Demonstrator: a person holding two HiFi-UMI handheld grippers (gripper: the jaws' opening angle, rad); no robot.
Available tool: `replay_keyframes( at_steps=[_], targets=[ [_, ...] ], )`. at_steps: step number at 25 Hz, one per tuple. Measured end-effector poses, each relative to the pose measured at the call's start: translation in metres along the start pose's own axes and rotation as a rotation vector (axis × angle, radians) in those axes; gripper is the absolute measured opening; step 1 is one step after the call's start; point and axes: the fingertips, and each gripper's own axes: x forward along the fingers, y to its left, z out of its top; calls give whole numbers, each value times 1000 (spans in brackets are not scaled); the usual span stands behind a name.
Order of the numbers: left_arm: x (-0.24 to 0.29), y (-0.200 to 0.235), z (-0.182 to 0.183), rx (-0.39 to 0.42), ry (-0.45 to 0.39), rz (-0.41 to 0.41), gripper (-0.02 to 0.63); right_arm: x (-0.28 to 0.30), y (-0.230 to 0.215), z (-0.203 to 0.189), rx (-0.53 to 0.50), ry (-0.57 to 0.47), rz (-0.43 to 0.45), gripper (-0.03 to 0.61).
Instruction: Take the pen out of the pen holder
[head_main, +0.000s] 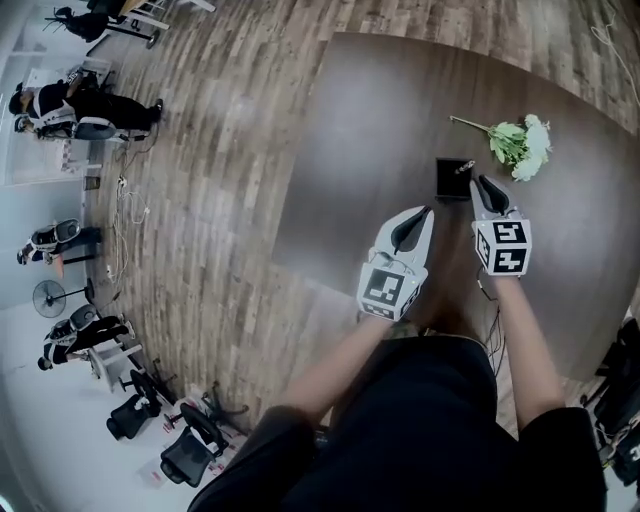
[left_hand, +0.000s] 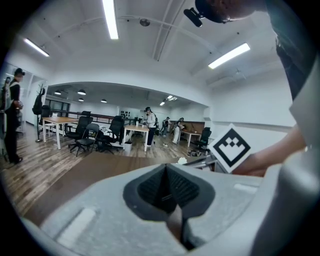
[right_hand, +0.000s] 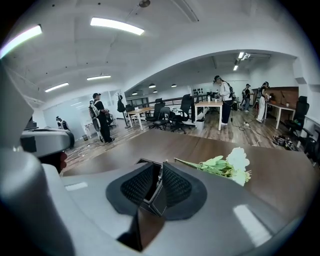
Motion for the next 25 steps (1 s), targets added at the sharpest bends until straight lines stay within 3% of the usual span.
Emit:
replay_keyframes(
  at_steps=[10,25],
  targets=[
    [32,21,-12,-45,-1,15,3,40,-22,-8,21,56,-36,89],
    [32,44,-27,-36,25,-22,3,67,-4,-20,97,70,-56,58]
  ],
)
